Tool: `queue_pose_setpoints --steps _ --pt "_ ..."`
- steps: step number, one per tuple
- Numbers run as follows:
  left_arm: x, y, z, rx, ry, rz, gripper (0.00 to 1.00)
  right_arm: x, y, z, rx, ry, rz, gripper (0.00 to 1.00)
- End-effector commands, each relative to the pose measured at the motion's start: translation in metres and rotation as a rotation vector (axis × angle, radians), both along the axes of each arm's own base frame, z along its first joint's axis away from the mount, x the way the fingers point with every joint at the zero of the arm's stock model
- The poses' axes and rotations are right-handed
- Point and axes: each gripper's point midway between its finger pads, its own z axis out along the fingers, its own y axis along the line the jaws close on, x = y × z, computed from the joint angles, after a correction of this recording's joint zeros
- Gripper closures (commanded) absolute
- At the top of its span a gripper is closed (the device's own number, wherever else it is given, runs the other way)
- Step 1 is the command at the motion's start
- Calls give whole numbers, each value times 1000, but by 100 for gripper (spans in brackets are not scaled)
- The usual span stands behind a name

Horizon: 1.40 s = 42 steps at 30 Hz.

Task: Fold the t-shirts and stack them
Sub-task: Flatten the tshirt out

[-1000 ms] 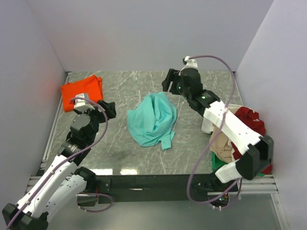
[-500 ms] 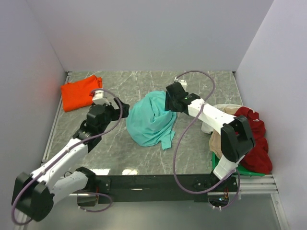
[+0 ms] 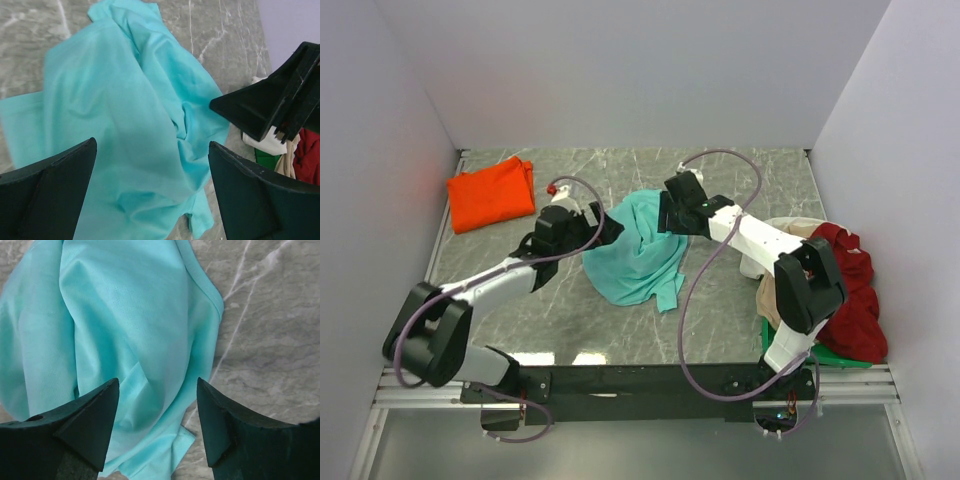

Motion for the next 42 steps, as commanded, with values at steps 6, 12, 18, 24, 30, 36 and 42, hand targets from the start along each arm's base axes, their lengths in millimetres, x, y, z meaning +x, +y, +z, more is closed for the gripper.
queue_pose_setpoints --steps 6,12,18,24,30,36,42 --pt "27 -39 -6 -25 25 -30 1 15 11 -11 46 9 32 35" --pt "34 -51 -24 -8 60 -33 3 17 13 -14 79 10 49 45" --pt "41 -60 -52 41 126 -32 22 15 12 -11 89 1 61 64" --pt "43 -70 -66 28 155 -66 88 12 10 -4 102 -13 65 95" --pt "50 -58 -28 52 78 -15 99 1 4 31 149 -80 47 100" --pt "32 -15 71 -9 -148 128 100 -30 -22 130 250 -325 -5 100" --pt "-15 21 137 -122 -313 210 99 -74 -24 197 369 -514 47 100"
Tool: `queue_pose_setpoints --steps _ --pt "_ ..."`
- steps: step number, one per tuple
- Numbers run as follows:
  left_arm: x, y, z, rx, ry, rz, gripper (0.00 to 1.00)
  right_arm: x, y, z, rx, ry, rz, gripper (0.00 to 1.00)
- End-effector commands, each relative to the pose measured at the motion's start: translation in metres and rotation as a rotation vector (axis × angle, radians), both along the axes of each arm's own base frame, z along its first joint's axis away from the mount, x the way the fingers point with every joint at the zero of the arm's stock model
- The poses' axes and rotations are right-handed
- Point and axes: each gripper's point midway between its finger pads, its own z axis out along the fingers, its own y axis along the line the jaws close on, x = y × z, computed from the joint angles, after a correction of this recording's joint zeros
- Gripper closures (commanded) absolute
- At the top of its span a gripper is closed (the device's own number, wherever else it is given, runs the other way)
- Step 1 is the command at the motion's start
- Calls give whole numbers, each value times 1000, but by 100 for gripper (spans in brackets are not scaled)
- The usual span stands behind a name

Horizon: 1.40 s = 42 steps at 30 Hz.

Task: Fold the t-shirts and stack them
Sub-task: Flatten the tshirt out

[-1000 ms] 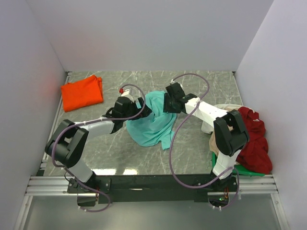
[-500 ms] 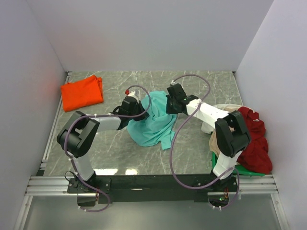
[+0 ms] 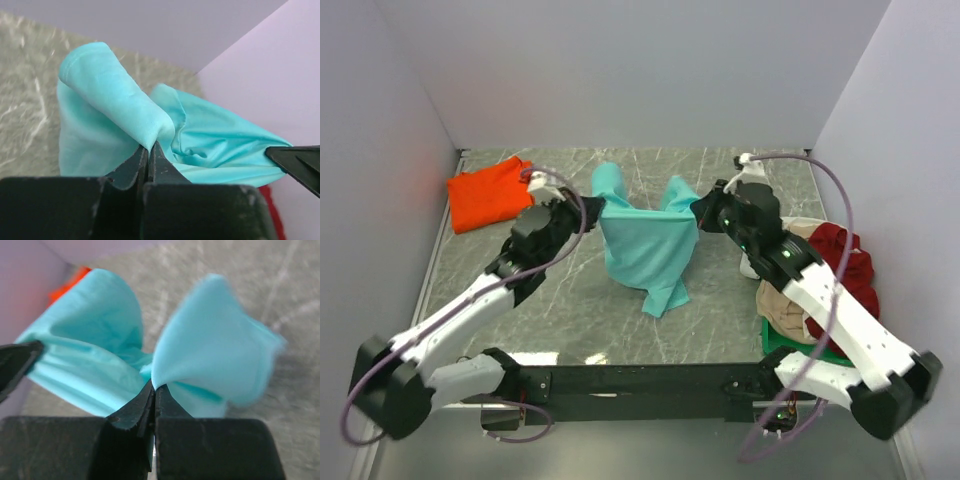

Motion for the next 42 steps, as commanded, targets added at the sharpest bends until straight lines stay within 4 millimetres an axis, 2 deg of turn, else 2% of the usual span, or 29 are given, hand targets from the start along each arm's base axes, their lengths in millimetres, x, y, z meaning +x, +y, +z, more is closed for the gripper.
queue_pose_setpoints --steps 1,2,3,4,6,10,12,14,15,17,18,19,20,21,22,23,24,25,26,27,30,31,33,34,35,37,38,40,42 --pt "-17 24 18 -23 -69 91 99 -21 -3 44 71 -137 -5 100" --pt "-30 28 38 -57 -116 89 99 -26 -5 52 77 -162 -14 100" --pt "-35 34 43 -61 -126 103 99 -35 -1 60 88 -187 9 100" --pt "-45 38 57 -80 -163 100 99 -43 -3 74 113 -220 13 100" --pt "-54 42 66 -87 -180 99 99 -53 0 91 133 -263 34 100" --pt "-65 49 81 -92 -203 98 99 -60 8 115 143 -311 55 100" --pt "-65 49 80 -80 -203 103 99 -51 9 115 123 -313 29 100" --pt "-56 48 68 -34 -165 126 99 -41 9 118 113 -318 -8 100" --pt "-51 48 72 -10 -163 135 99 -30 14 108 77 -297 -28 100" --pt "-32 45 41 103 -66 178 99 -9 2 109 38 -298 -129 100" --pt "-24 44 46 133 -62 194 99 9 6 95 -6 -266 -151 100" --pt "-11 42 23 201 -3 216 99 20 9 98 2 -260 -144 100" --pt "-4 45 13 242 24 249 94 43 -10 90 -10 -232 -193 100" --pt "4 44 14 260 30 258 86 65 -5 64 -22 -159 -196 100" --pt "14 41 -3 294 69 259 75 81 -9 64 -5 -143 -199 100" --pt "23 48 -8 301 84 278 48 97 -19 53 -5 -101 -199 94" --pt "28 44 -8 291 91 254 36 116 -16 19 -44 -21 -189 72" --pt "32 43 -16 297 105 252 27 127 -15 23 -50 -11 -185 59" --pt "34 44 -16 292 100 251 15 129 -18 3 -97 59 -188 49" --pt "34 43 -20 292 105 243 13 136 -15 -23 -144 121 -187 40" --pt "33 50 -42 300 131 256 8 133 -11 -47 -168 169 -178 37" --pt "38 60 -52 302 156 272 10 128 -9 -64 -163 183 -165 37" --pt "39 69 -75 299 208 265 13 116 -1 -66 -126 184 -127 37" --pt "42 75 -85 287 228 252 17 108 0 -79 -128 199 -115 37" --pt "43 77 -92 279 243 244 20 102 1 -75 -122 187 -106 37" --pt "41 78 -110 275 272 214 26 86 8 -87 -139 204 -71 37" --pt "40 77 -117 280 286 200 27 80 9 -83 -136 192 -64 38" --pt "41 75 -139 307 337 173 33 68 12 -93 -147 215 -48 38" --pt "43 77 -153 327 375 174 37 61 13 -94 -137 216 -39 38"
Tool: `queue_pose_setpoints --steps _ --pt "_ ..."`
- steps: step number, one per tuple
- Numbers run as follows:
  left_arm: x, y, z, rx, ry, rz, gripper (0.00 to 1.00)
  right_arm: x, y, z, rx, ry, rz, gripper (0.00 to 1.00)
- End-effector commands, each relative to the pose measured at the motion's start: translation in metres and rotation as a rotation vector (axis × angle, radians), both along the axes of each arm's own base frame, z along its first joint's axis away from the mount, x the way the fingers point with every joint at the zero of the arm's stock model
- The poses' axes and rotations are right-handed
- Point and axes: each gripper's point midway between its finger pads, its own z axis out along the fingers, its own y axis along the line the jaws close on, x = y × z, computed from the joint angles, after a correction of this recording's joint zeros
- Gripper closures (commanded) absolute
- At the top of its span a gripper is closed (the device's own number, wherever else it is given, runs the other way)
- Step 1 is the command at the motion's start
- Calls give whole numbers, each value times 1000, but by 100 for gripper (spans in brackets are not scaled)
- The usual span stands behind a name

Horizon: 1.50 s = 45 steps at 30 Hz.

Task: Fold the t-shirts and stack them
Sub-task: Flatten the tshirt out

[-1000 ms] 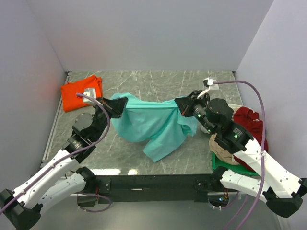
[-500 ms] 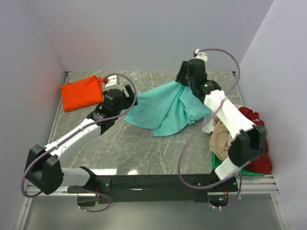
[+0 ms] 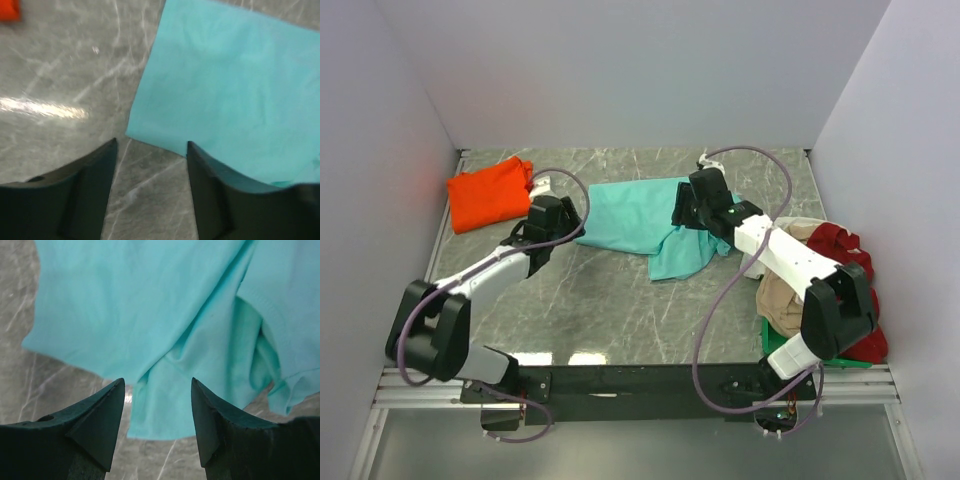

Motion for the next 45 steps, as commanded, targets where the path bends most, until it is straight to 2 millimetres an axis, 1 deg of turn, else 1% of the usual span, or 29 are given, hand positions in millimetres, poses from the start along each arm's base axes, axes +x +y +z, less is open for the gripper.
queue_pose_setpoints --steps 1,2,3,4,9,10,11,12,18,23,26,27,30,33,35,36,37,38,39,41,42,44,45 --pt "8 -8 -20 -29 44 -48 43 -7 13 25 71 -78 31 38" --pt "10 -7 -25 -39 52 -48 45 -9 13 27 75 -83 36 38" --pt "11 -5 -34 -45 71 -46 48 -11 14 26 75 -81 42 38" --pt "13 -3 -37 -54 73 -42 51 -12 13 25 71 -77 42 38" --pt "17 -10 -51 -78 103 -66 58 -13 11 30 68 -89 35 38" --pt "17 -10 -57 -74 119 -67 59 -13 12 30 71 -91 38 39" --pt "18 -11 -58 -74 121 -68 59 -13 13 30 75 -90 43 38" --pt "18 -12 -64 -73 137 -71 59 -12 13 29 77 -88 41 38" --pt "20 -14 -82 -70 187 -72 60 -12 14 25 67 -77 43 38" --pt "23 -14 -84 -67 183 -67 59 -12 16 25 71 -78 51 39" --pt "25 -15 -89 -65 193 -68 60 -12 18 24 73 -74 57 38" --pt "24 -15 -93 -62 203 -67 60 -11 17 23 71 -73 55 38" --pt "27 -16 -97 -63 210 -70 62 -12 17 24 69 -74 54 39" --pt "27 -18 -101 -67 220 -77 70 -12 15 25 65 -76 51 39" --pt "27 -18 -103 -66 226 -78 78 -13 15 27 68 -81 54 39" --pt "27 -18 -103 -64 225 -78 82 -13 15 27 70 -80 54 39" --pt "27 -18 -103 -62 225 -75 92 -14 15 28 69 -80 57 39" --pt "26 -17 -103 -61 224 -72 97 -15 16 28 69 -78 62 39" --pt "27 -17 -98 -65 213 -73 99 -15 16 29 71 -78 66 39" --pt "25 -15 -94 -64 202 -66 99 -20 17 31 61 -78 83 39" --pt "25 -14 -83 -68 179 -64 99 -22 18 33 55 -79 92 39" --pt "23 -8 -74 -58 160 -44 99 -31 23 35 36 -69 126 39" --pt "23 -5 -57 -66 118 -35 99 -36 25 35 31 -64 137 39"
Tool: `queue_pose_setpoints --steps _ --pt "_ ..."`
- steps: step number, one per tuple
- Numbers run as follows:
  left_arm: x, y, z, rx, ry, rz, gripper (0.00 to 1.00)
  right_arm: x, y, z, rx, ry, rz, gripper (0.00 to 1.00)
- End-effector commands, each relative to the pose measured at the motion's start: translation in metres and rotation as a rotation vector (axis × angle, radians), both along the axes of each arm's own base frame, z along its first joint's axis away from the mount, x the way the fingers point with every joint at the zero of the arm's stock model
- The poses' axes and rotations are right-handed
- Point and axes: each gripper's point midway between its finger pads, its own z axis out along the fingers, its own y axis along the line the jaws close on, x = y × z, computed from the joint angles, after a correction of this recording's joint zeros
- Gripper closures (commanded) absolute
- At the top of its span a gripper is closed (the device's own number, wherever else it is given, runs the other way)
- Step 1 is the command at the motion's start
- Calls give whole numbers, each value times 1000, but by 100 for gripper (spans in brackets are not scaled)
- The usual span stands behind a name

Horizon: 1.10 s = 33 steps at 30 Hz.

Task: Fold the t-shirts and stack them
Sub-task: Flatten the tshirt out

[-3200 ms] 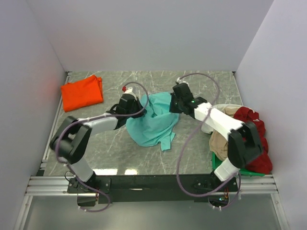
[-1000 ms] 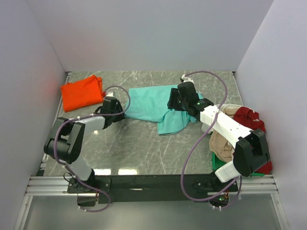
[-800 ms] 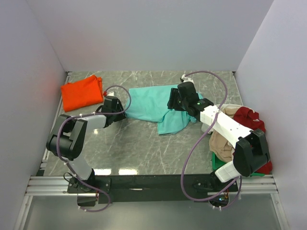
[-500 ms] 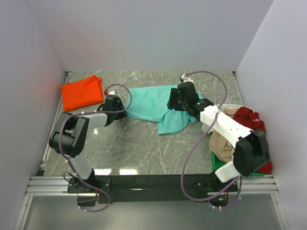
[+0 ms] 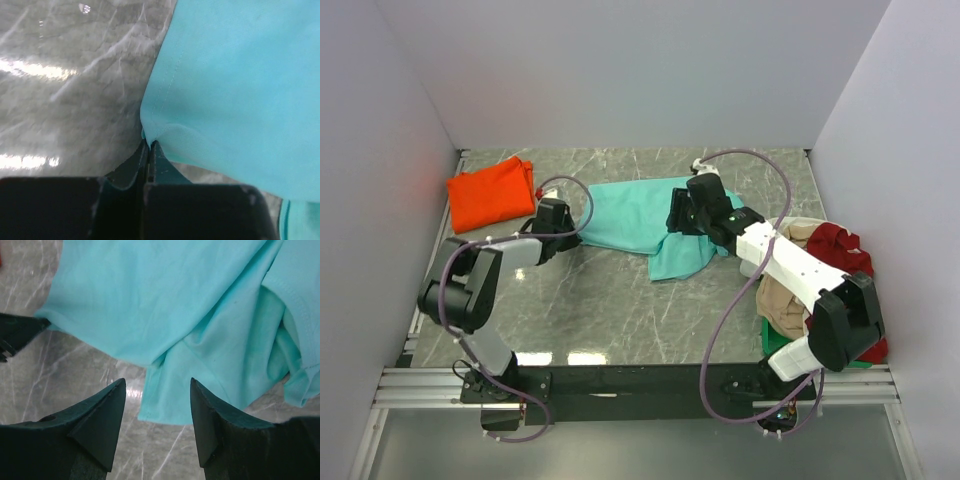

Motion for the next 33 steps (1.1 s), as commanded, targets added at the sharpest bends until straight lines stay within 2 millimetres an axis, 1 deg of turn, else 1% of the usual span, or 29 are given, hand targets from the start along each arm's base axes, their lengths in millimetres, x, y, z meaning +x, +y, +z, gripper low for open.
queue_pose_setpoints --steps 1,2,3,4,5,6,7,8,9,10,11,12,13,14,16,18,19,23,25,29,33 --pt "1 10 44 -4 -103 38 99 -24 12 22 -11 -31 78 39" --pt "-4 14 47 0 -111 48 99 -30 15 20 -14 -24 92 39" --pt "-4 17 65 -9 -154 58 99 -38 17 14 -22 -8 107 39" --pt "-6 23 71 -7 -168 73 99 -46 19 10 -22 5 120 39" --pt "-9 26 74 -3 -178 81 99 -56 26 6 -26 17 148 40" --pt "-12 31 87 -6 -206 92 99 -63 25 -3 -39 38 149 40" --pt "-15 35 89 -1 -212 103 99 -70 24 -8 -48 57 141 40" --pt "-17 40 93 6 -225 116 99 -79 27 -16 -60 75 157 41" --pt "-19 46 104 3 -252 132 99 -85 28 -21 -67 86 164 41" --pt "-22 50 105 7 -256 139 99 -90 29 -25 -66 98 164 41" --pt "-23 53 108 7 -263 144 99 -99 30 -36 -78 118 177 41" --pt "-25 60 113 7 -273 159 99 -102 31 -41 -78 130 178 41" --pt "-26 63 111 10 -271 162 99 -104 33 -47 -73 142 170 41" --pt "-27 66 114 8 -278 167 99 -109 31 -56 -83 160 168 41" --pt "-29 70 113 8 -277 173 99 -111 32 -66 -90 180 161 41" --pt "-29 72 113 0 -276 172 99 -114 34 -73 -101 196 166 41" --pt "-30 72 111 1 -270 169 99 -116 35 -79 -112 213 165 41" --pt "-29 75 109 -3 -269 170 99 -122 43 -93 -108 252 178 42" --pt "-28 75 107 -6 -265 168 99 -126 52 -99 -79 274 205 44" --pt "-27 76 105 -5 -258 166 100 -129 58 -110 -83 301 207 47" --pt "-27 78 102 -4 -254 167 100 -130 62 -126 -96 336 209 51"
